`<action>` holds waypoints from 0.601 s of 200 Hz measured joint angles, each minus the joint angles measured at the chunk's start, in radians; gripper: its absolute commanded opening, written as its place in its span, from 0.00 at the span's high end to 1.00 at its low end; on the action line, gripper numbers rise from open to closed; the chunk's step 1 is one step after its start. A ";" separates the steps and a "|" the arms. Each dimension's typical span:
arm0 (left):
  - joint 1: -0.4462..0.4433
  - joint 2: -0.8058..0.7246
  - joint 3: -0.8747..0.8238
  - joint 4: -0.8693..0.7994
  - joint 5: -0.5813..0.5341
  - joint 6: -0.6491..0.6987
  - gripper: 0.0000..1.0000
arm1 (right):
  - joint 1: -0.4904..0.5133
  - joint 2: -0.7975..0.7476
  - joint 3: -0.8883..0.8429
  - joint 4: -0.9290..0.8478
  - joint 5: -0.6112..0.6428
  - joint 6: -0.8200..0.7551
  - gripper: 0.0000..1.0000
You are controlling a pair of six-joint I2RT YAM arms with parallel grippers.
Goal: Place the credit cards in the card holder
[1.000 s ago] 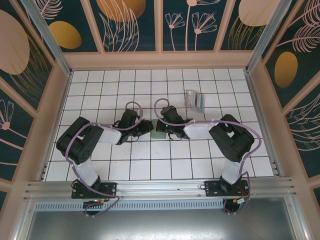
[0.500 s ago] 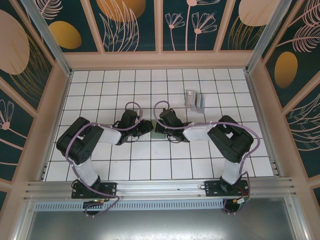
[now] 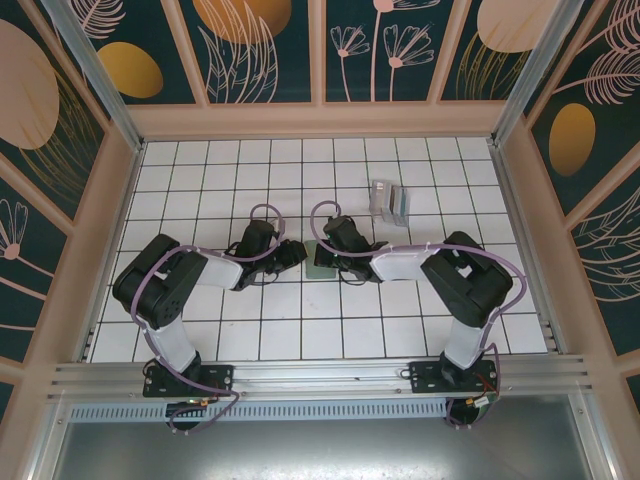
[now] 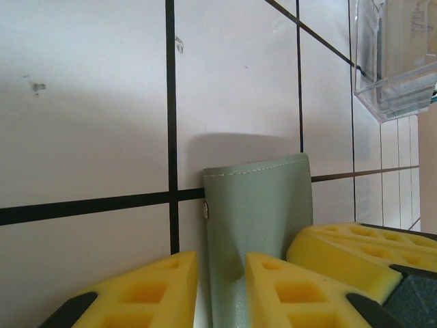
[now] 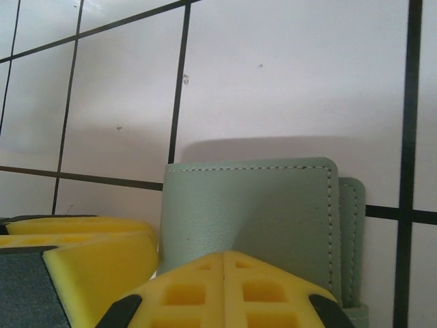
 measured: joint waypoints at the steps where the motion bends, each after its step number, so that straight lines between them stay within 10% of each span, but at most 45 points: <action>1: 0.000 0.000 0.000 0.000 0.000 0.000 0.74 | 0.000 0.000 0.000 0.000 -0.002 0.000 1.00; 120: 0.000 0.001 0.000 0.003 0.000 0.000 0.73 | -0.061 -0.028 -0.020 0.000 -0.095 -0.012 1.00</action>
